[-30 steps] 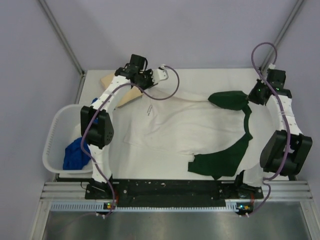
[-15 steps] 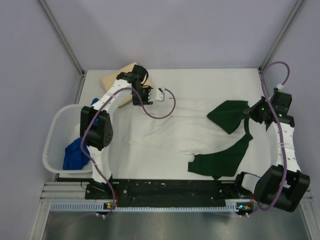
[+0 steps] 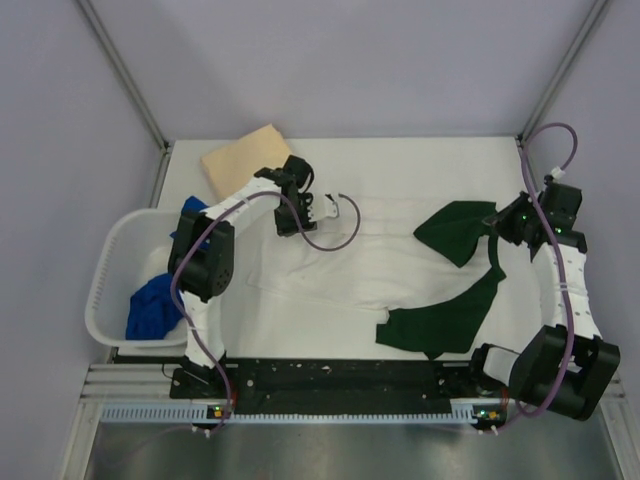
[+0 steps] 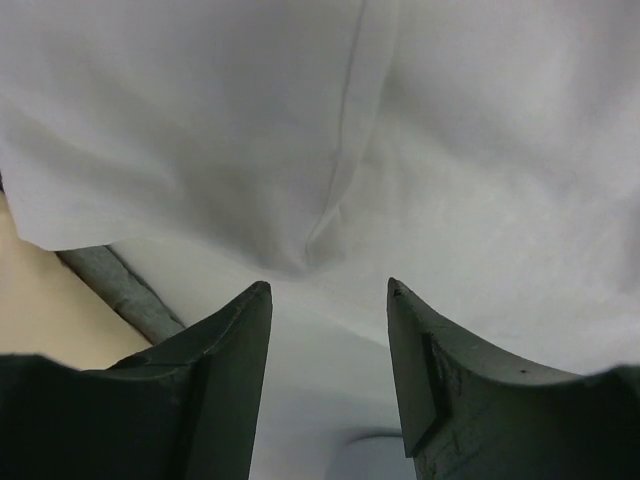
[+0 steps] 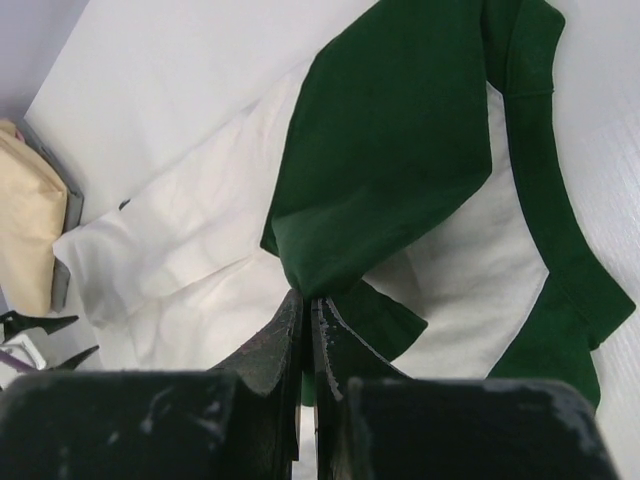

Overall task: Fold and stack the t-shirts
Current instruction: Flatten out the tshirt

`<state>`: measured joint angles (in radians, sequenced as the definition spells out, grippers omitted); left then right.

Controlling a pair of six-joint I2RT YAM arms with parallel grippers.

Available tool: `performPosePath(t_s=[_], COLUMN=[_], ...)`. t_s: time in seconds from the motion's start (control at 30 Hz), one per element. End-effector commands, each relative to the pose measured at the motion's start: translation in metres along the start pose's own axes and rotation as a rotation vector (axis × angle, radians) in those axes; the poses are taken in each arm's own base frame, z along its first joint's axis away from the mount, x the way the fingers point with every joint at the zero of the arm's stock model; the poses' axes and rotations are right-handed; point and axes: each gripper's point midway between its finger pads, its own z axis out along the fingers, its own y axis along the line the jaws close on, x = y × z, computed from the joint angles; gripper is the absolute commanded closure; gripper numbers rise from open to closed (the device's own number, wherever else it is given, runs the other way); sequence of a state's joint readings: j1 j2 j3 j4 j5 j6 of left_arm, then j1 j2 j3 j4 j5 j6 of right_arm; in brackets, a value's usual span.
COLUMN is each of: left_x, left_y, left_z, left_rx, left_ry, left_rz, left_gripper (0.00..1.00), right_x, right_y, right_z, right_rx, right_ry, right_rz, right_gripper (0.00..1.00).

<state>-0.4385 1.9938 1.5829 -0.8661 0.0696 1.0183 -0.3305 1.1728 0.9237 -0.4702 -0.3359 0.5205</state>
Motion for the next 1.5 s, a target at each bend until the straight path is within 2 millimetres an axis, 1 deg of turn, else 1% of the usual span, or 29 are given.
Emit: performPosePath(t_s=[0.0, 0.07, 0.17, 0.27, 0.37, 0.4, 0.47, 0.53, 0.6, 0.63, 0.67, 0.73, 0.77, 0.8, 0.87, 0.97, 1.1, 1.2, 1.23, 1.3, 1.4, 1.47], left_x=[0.000, 0.002, 0.005, 0.007, 0.006, 0.000, -0.003, -0.003, 0.000, 0.001, 0.002, 0.002, 0.002, 0.002, 0.002, -0.001, 0.002, 0.003, 0.005, 0.006, 0.006, 0.008], left_y=[0.042, 0.050, 0.052, 0.039, 0.026, 0.020, 0.009, 0.006, 0.007, 0.008, 0.009, 0.015, 0.021, 0.028, 0.045, 0.079, 0.139, 0.174, 0.181, 0.189, 0.191, 0.190], left_z=[0.001, 0.004, 0.010, 0.019, 0.022, 0.023, 0.024, 0.026, 0.029, 0.031, 0.031, 0.028, 0.022, 0.017, -0.001, -0.034, -0.081, -0.123, -0.134, -0.149, -0.170, -0.193], left_rx=[-0.169, -0.211, -0.229, -0.167, -0.091, -0.047, 0.032, 0.057, 0.051, 0.045, 0.039, 0.017, -0.011, -0.042, -0.118, -0.267, -0.558, -0.712, -0.749, -0.798, -0.849, -0.888], left_ry=[0.012, 0.019, 0.028, 0.036, 0.033, 0.004, -0.001, 0.005, 0.019, 0.026, 0.032, 0.037, 0.036, 0.037, 0.037, 0.031, 0.026, -0.025, -0.028, -0.025, -0.026, -0.029], left_rz=[-0.103, -0.123, -0.137, -0.135, -0.153, -0.159, -0.173, -0.178, -0.173, -0.175, -0.174, -0.176, -0.182, -0.188, -0.203, -0.227, -0.273, -0.341, -0.353, -0.346, -0.338, -0.347], left_gripper=[0.45, 0.45, 0.45, 0.46, 0.45, 0.45, 0.44, 0.44, 0.46, 0.48, 0.55, 0.81, 1.00, 1.00, 1.00, 1.00, 1.00, 1.00, 1.00, 1.00, 1.00, 1.00], right_x=[-0.016, -0.017, -0.016, -0.019, -0.023, -0.024, -0.024, -0.024, -0.023, -0.023, -0.024, -0.027, -0.029, -0.031, -0.039, -0.057, -0.079, -0.085, -0.085, -0.085, -0.090, -0.097], right_y=[0.009, 0.009, 0.010, 0.013, 0.016, 0.016, 0.017, 0.016, 0.016, 0.016, 0.016, 0.017, 0.017, 0.019, 0.022, 0.028, 0.043, 0.049, 0.049, 0.050, 0.051, 0.057], right_z=[-0.001, -0.002, -0.003, -0.004, -0.006, -0.007, -0.007, -0.008, -0.007, -0.007, -0.007, -0.009, -0.010, -0.012, -0.016, -0.025, -0.039, -0.050, -0.054, -0.060, -0.072, -0.085], right_rx=[-0.039, -0.039, -0.042, -0.050, -0.057, -0.057, -0.058, -0.058, -0.056, -0.056, -0.054, -0.054, -0.053, -0.055, -0.056, -0.066, -0.091, -0.099, -0.098, -0.101, -0.102, -0.113], right_ry=[-0.051, -0.056, -0.056, -0.061, -0.072, -0.075, -0.075, -0.075, -0.073, -0.075, -0.078, -0.084, -0.090, -0.097, -0.119, -0.162, -0.218, -0.234, -0.234, -0.244, -0.272, -0.303], right_rz=[-0.016, -0.020, -0.024, -0.026, -0.031, -0.030, -0.033, -0.034, -0.035, -0.037, -0.038, -0.042, -0.044, -0.046, -0.047, -0.041, -0.051, -0.059, -0.059, -0.058, -0.062, -0.065], right_gripper=[1.00, 1.00, 1.00, 1.00, 1.00, 1.00, 1.00, 1.00, 1.00, 1.00, 1.00, 1.00, 1.00, 1.00, 1.00, 1.00, 1.00, 1.00, 1.00, 1.00, 1.00, 1.00])
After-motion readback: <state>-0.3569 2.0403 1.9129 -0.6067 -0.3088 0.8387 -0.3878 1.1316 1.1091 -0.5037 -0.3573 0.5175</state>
